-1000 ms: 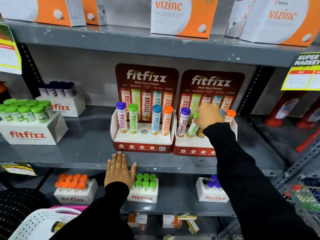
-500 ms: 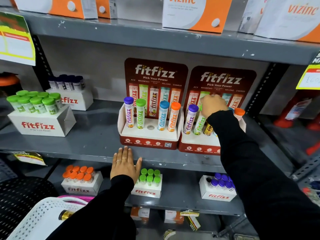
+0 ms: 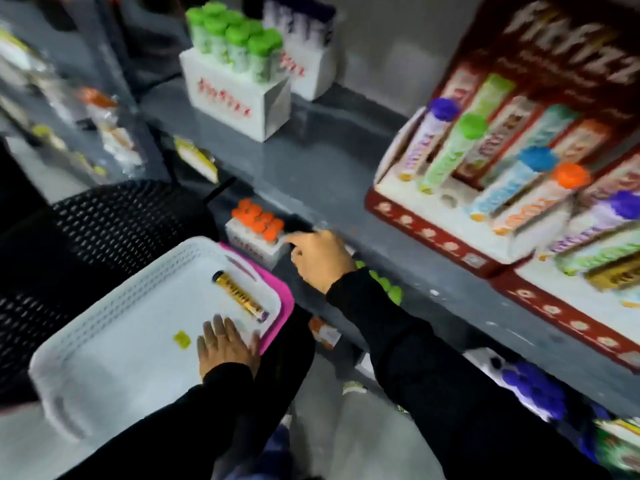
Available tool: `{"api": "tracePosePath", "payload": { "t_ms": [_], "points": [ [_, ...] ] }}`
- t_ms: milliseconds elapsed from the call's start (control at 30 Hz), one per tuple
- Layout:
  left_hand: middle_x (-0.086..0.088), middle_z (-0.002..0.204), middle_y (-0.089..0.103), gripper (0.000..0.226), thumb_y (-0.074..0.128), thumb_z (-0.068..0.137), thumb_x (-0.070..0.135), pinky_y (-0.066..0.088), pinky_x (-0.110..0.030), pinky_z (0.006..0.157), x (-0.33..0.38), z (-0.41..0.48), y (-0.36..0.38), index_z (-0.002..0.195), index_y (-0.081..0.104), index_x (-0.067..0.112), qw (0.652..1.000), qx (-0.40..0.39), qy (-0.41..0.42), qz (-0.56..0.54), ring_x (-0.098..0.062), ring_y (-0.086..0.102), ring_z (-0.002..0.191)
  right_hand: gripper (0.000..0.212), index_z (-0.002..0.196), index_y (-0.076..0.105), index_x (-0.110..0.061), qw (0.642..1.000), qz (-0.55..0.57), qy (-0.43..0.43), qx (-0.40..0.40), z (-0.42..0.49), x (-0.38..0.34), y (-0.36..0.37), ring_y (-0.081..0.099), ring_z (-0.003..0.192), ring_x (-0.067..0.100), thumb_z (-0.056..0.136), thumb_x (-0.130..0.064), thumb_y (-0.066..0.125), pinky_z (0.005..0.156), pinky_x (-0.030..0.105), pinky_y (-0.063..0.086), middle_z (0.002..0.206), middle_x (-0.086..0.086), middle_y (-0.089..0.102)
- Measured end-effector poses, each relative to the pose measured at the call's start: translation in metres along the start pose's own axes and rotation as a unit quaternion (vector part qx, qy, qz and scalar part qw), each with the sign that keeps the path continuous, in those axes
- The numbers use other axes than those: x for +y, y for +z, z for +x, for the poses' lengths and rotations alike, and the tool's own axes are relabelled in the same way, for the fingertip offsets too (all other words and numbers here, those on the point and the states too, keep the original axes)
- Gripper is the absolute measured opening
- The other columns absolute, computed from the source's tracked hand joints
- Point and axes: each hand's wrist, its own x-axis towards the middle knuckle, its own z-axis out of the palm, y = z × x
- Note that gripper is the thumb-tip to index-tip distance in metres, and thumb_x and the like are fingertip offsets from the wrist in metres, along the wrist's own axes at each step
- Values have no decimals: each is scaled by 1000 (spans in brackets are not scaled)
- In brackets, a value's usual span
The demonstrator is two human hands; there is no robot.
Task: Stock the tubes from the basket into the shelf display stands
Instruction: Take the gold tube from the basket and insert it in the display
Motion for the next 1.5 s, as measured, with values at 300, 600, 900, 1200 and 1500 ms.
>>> {"api": "tracePosePath", "payload": {
  "t_ms": [300, 600, 900, 1200, 1500],
  "points": [
    [-6, 155, 11, 71, 21, 89, 52, 12, -44, 114, -37, -3, 17, 143, 14, 7, 992, -45, -105, -46, -25, 10, 139, 31, 112, 66, -6, 982, -46, -51, -173, 81, -40, 149, 65, 107, 37, 98, -21, 43, 88, 39, 52, 117, 23, 68],
    [-6, 156, 4, 70, 22, 89, 52, 6, -41, 117, -33, -7, 12, 143, 12, 9, 991, -52, -92, -79, -26, 2, 142, 63, 146, 23, -5, 970, -101, -38, -219, 107, -56, 183, 55, 119, 41, 94, -14, 56, 92, 44, 49, 132, 23, 54],
    [-4, 156, 6, 66, 21, 91, 50, 6, -42, 117, -28, -9, 8, 143, 13, 10, 993, -58, -88, -59, -25, 5, 141, 23, 71, 59, -12, 960, -67, -64, -266, 82, -45, 90, 65, 84, 31, 86, -30, 61, 60, 25, 43, 88, 14, 70],
    [-24, 149, 23, 62, 37, 92, 34, 23, -50, 112, 24, 21, -46, 138, 24, -6, 991, 120, 31, -59, -38, 24, 136, 23, 86, 65, -8, 990, -65, -42, -121, 5, -10, -72, 62, 106, 34, 83, -30, 66, 60, 21, 47, 105, 16, 69],
    [-28, 138, 42, 68, 22, 91, 46, 16, -43, 106, 161, 20, -120, 128, 40, -8, 910, 266, 315, -47, -42, 39, 127, 18, 95, 73, -15, 998, -48, 25, -27, -79, 27, -179, 64, 55, 12, 78, -8, 69, 60, 22, 51, 57, -10, 60]
  ]
}}
